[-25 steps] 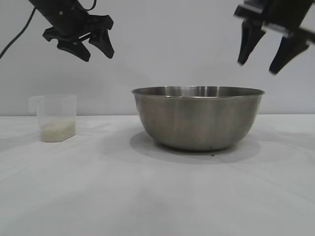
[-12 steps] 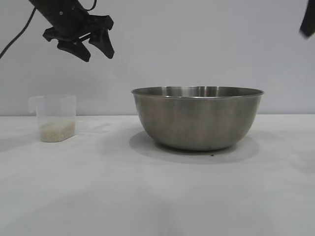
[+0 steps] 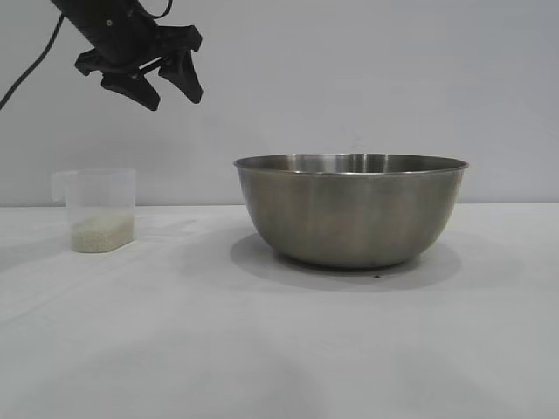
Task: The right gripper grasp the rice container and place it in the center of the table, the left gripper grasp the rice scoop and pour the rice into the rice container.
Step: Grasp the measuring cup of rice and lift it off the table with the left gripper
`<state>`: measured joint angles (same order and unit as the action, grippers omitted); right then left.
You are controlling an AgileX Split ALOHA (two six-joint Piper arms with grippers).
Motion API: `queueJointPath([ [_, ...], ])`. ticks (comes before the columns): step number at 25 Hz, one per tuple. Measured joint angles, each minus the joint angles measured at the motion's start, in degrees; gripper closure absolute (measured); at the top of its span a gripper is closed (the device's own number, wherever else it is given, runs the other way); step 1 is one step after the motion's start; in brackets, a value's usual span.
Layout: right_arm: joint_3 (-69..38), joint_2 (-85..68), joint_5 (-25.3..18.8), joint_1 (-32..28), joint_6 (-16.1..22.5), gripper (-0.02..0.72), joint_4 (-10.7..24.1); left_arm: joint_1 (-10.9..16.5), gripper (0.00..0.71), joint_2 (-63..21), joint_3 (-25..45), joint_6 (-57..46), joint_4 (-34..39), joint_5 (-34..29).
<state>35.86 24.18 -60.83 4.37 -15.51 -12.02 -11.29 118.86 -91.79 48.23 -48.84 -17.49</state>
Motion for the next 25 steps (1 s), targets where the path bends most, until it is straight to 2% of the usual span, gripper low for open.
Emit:
queueJointPath([
  [3, 0.0, -6.2, -1.7, 0.0, 3.2, 0.292, 3.5, 0.0, 0.266, 0.0, 0.0, 0.0, 0.0, 0.0],
  [6, -1.2, -12.1, -2.3, 0.0, 5.0, 0.292, 4.1, 0.0, 0.266, 0.0, 0.0, -0.1, 0.0, 0.0],
  [15, -7.8, -24.4, -4.6, 0.0, 5.9, 0.292, 4.5, 0.0, 0.266, 0.0, 0.0, -0.1, 0.0, -0.2],
  [22, -7.8, -25.1, -4.8, 0.0, 5.8, 0.292, 5.1, -0.1, 0.266, 0.0, -0.1, -0.1, 0.0, -0.2],
  [25, -7.8, -25.1, -4.8, 0.0, 7.1, 0.292, 5.8, -0.1, 0.266, 0.0, -0.1, -0.1, 0.2, -0.2],
])
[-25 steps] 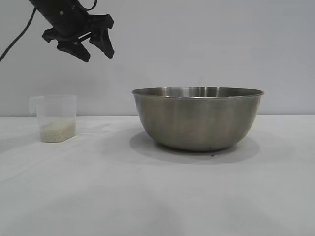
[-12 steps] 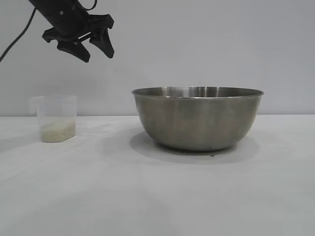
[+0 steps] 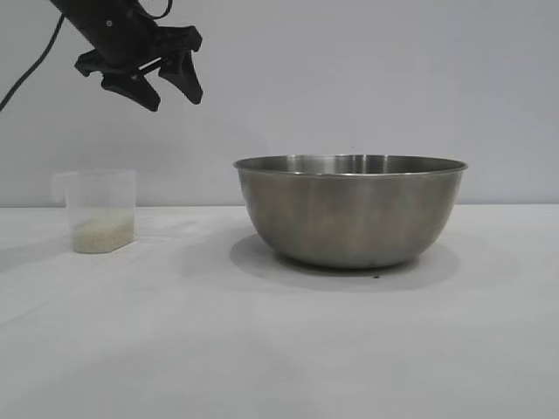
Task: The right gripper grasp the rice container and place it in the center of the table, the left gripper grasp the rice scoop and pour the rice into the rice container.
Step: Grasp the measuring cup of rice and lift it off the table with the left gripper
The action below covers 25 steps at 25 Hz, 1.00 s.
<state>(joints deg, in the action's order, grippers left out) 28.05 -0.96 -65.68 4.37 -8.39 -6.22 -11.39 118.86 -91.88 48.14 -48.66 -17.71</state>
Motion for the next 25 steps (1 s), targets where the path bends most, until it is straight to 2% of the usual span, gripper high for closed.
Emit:
queueJointPath([
  [4, 0.0, 0.0, 0.0, 0.0, 4.7, 0.292, 2.7, 0.0, 0.266, 0.0, 0.0, 0.0, 0.3, 0.0],
  [5, 0.0, 0.0, 0.0, 0.0, 5.5, 0.241, 3.3, 0.0, 0.266, 0.0, 0.0, 0.0, 0.4, 0.0],
  [6, 0.0, 0.0, 0.0, 0.0, 6.1, 0.22, 3.6, 0.0, 0.266, 0.0, 0.0, 0.0, 0.4, 0.0],
  [14, 0.0, 0.0, 0.1, 0.0, 6.9, 0.232, 4.2, 0.0, 0.266, -0.4, 0.0, 0.0, 0.8, -0.1],
  [20, 0.0, 0.0, 0.1, 0.0, 7.0, 0.232, 4.3, 0.0, 0.266, -5.9, 0.0, 1.7, 1.7, -2.3],
  [21, 0.0, 0.0, 0.1, 0.0, 7.0, 0.232, 4.3, 0.0, 0.329, -6.9, 0.0, 2.0, 1.7, -2.5],
  [22, 0.0, 0.0, 0.2, 0.0, 7.0, 0.232, 4.3, 0.0, 0.361, -8.2, 0.0, 2.5, 1.7, -2.5],
  [25, 0.0, 0.0, 0.2, 0.0, 7.1, 0.232, 4.3, 0.0, 0.361, -12.2, 0.6, 4.8, 1.1, -2.8],
])
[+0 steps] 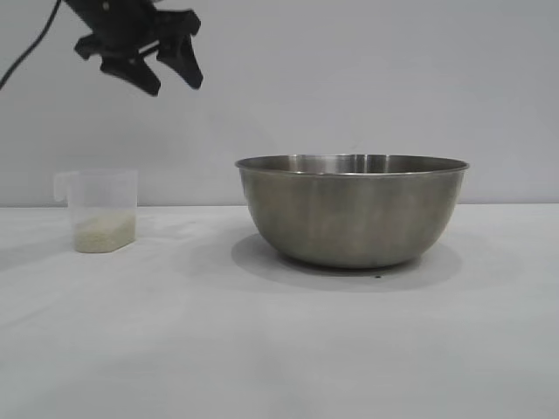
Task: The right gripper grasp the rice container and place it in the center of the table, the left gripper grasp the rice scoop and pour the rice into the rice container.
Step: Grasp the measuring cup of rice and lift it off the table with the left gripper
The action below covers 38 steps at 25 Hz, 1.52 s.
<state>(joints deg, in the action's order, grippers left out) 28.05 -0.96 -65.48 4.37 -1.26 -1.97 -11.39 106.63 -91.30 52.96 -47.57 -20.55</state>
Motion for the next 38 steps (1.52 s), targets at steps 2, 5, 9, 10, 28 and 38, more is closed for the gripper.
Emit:
queueJointPath([
  [2, 0.0, 0.0, 0.0, 0.0, 0.0, 0.232, 0.0, 0.0, 0.361, -3.3, 3.0, 2.1, -2.1, 0.8],
  [5, 0.0, 0.0, 0.0, 0.0, 0.0, 0.232, 0.0, 0.0, 0.361, -8.2, 11.2, 8.6, -8.9, 4.2],
  [9, 0.0, 0.0, 0.0, 0.0, 0.0, 0.232, 0.0, 0.0, 0.361, -14.2, 22.7, 31.3, -29.5, 7.6],
  [10, 0.0, 0.0, 0.0, 0.0, 0.0, 0.232, 0.0, 0.0, 0.361, -15.3, 24.6, 40.4, -37.3, 8.1],
  [28, 0.0, 0.0, 0.0, 0.0, 0.0, 0.232, 0.0, 0.0, 0.387, -18.7, 28.4, 54.9, -53.4, 5.7],
  [38, 0.0, 0.0, 0.0, 0.0, 0.1, 0.232, 0.0, 0.0, 0.387, -19.5, 28.6, 48.2, -53.4, 3.2],
])
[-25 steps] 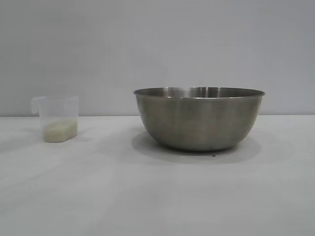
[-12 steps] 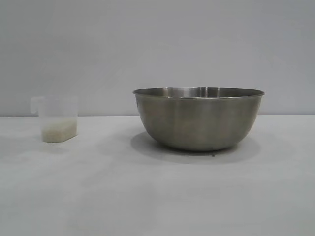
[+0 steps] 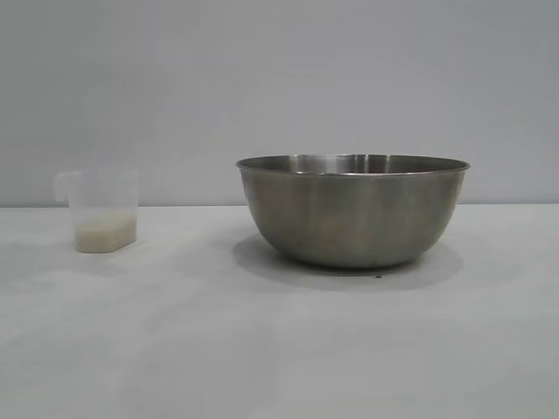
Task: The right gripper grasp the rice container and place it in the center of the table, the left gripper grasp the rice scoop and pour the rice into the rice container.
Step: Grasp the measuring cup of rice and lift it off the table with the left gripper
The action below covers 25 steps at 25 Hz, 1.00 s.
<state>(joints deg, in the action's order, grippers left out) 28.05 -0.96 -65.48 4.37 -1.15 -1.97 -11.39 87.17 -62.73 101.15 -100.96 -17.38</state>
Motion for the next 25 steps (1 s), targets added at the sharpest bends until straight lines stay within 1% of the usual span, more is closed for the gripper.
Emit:
queueJointPath([
  [2, 0.0, 0.0, 0.0, 0.0, 0.0, 0.232, 0.0, 0.0, 0.387, -0.5, -0.2, -5.3, 3.2, -0.5],
  [3, 0.0, 0.0, 0.0, 0.0, 0.0, 0.232, 0.0, 0.0, 0.387, -0.6, -0.7, -9.0, 7.5, -0.6],
  [4, 0.0, 0.0, 0.0, 0.0, 0.0, 0.232, 0.0, 0.0, 0.387, -0.6, -1.6, -14.7, 13.4, -0.9],
  [6, 0.0, 0.0, 0.0, 0.0, 0.0, 0.232, 0.0, 0.0, 0.387, -0.6, -4.3, -31.2, 28.7, -1.6],
  [7, 0.0, 0.0, 0.0, 0.0, 0.0, 0.232, 0.0, -0.1, 0.387, -0.6, -6.0, -40.0, 39.3, -1.9],
  [8, 0.0, 0.0, 0.0, 0.0, 0.0, 0.232, 0.1, -0.6, 0.387, -0.6, -7.7, -51.5, 51.0, -1.9],
  [9, 0.0, 0.0, 0.0, 0.0, 0.0, 0.232, 0.1, -1.1, 0.387, -0.6, -8.9, -63.1, 61.0, -1.3],
  [10, 0.0, 0.0, 0.0, 0.0, 0.0, 0.232, 0.1, -2.0, 0.387, -0.7, -9.3, -72.0, 72.1, 0.0],
  [11, 0.0, 0.0, 0.0, 0.0, 0.0, 0.232, 0.1, -3.1, 0.387, -0.8, -9.4, -80.9, 81.5, 0.9],
  [12, 0.0, 0.0, 0.0, 0.0, 0.0, 0.232, 0.1, -4.3, 0.387, -0.8, -9.4, -87.5, 88.6, 1.5],
  [13, 0.0, 0.0, 0.0, 0.0, 0.0, 0.232, 0.1, -5.5, 0.387, -0.8, -9.4, -91.6, 92.7, 1.9],
  [15, 0.0, 0.0, 0.0, 0.0, 0.0, 0.232, 0.1, -7.3, 0.387, -0.8, -9.4, -95.3, 97.4, 3.3],
  [16, 0.0, 0.0, 0.0, 0.0, 0.0, 0.232, 0.1, -7.8, 0.387, -0.9, -8.5, -96.3, 98.0, 6.1],
  [17, 0.0, 0.0, 0.0, 0.0, 0.0, 0.232, 0.1, -8.2, 0.387, -1.0, -7.4, -96.9, 98.1, 10.1],
  [20, 0.0, 0.0, 0.0, 0.0, 0.0, 0.232, 0.1, -9.0, 0.387, -1.6, -2.2, -98.0, 97.5, 21.5],
  [22, 0.0, 0.0, 0.0, 0.0, 0.0, 0.232, 0.1, -9.2, 0.387, -2.1, 2.2, -98.0, 98.8, 25.8],
  [25, 0.0, 0.0, 0.0, 0.0, 0.0, 0.232, 0.1, -9.3, 0.387, -2.2, 10.9, -98.0, 100.9, 31.6],
])
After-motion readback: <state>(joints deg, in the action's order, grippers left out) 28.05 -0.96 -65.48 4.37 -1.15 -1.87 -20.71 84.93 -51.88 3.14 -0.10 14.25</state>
